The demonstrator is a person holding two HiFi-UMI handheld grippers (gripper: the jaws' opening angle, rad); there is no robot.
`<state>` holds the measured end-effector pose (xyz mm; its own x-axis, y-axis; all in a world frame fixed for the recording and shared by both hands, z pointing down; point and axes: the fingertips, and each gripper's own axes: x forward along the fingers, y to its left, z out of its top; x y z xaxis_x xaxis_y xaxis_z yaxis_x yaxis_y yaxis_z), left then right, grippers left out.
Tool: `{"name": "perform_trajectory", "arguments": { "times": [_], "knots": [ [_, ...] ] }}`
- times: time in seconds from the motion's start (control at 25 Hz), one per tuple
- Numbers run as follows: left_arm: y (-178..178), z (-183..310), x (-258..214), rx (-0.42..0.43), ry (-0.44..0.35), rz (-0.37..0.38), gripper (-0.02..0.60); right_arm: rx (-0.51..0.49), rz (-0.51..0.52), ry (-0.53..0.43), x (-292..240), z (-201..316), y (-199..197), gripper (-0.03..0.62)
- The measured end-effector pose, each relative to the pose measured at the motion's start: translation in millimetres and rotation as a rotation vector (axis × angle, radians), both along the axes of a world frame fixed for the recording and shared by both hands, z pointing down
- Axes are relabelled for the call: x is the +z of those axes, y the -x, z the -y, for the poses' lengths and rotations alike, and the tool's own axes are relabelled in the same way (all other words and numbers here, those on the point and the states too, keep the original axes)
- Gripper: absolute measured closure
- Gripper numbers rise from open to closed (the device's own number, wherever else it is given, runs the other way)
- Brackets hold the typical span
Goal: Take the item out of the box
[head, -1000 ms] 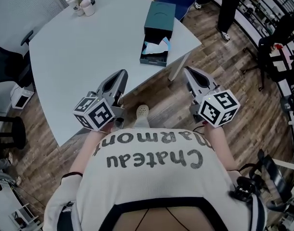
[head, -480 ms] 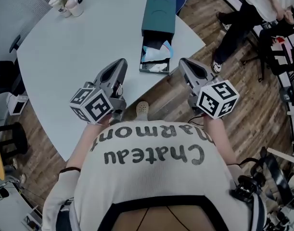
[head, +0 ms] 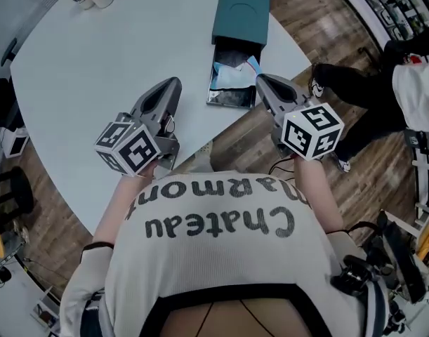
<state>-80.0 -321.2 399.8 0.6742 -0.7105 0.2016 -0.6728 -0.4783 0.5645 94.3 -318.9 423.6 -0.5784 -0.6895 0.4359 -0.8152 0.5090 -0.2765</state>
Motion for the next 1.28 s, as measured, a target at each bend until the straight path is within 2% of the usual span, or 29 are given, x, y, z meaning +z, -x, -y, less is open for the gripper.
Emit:
{"name": "perform_trajectory", "arguments": {
  "times": [0.16, 0.32, 0.36, 0.4, 0.44, 0.64, 0.84, 0.96, 1.28],
  "knots": [
    [11.9, 7.0, 10.3, -0.018, 0.012, 0.013, 0.583, -0.031, -0.045, 0.029, 19.4, 16.4, 7.3, 0.595],
    [22.9, 6.3, 21.6, -0.039, 0.039, 0.025, 0.583, -0.059, -0.172, 0.043, 38.6, 29.7, 8.8, 0.595],
    [25.3, 6.8, 24.5, -0.044, 0.045, 0.026, 0.583, -0.077, -0.193, 0.057, 43.4, 31.7, 11.6, 0.565],
    [27.5, 8.0, 27.0, -0.05, 0.049, 0.027, 0.584, -0.098, -0.206, 0.074, 48.0, 33.1, 15.5, 0.499],
    [29.4, 9.3, 29.2, -0.054, 0.053, 0.028, 0.583, -0.118, -0.218, 0.09, 52.3, 34.2, 19.6, 0.496],
    [34.2, 9.2, 39.6, -0.064, 0.074, 0.033, 0.583, -0.198, -0.334, 0.172, 75.9, 33.1, 32.1, 0.496],
    [37.3, 6.2, 47.6, -0.08, 0.097, 0.034, 0.583, -0.243, -0.405, 0.245, 97.3, 27.7, 40.5, 0.494],
    [41.5, 7.1, 49.8, -0.079, 0.104, 0.039, 0.584, -0.246, -0.473, 0.255, 108.6, 28.7, 41.5, 0.494],
    [50.3, 7.8, 57.2, -0.084, 0.118, 0.044, 0.583, -0.251, -0.538, 0.257, 115.0, 30.5, 44.5, 0.494]
  ]
}}
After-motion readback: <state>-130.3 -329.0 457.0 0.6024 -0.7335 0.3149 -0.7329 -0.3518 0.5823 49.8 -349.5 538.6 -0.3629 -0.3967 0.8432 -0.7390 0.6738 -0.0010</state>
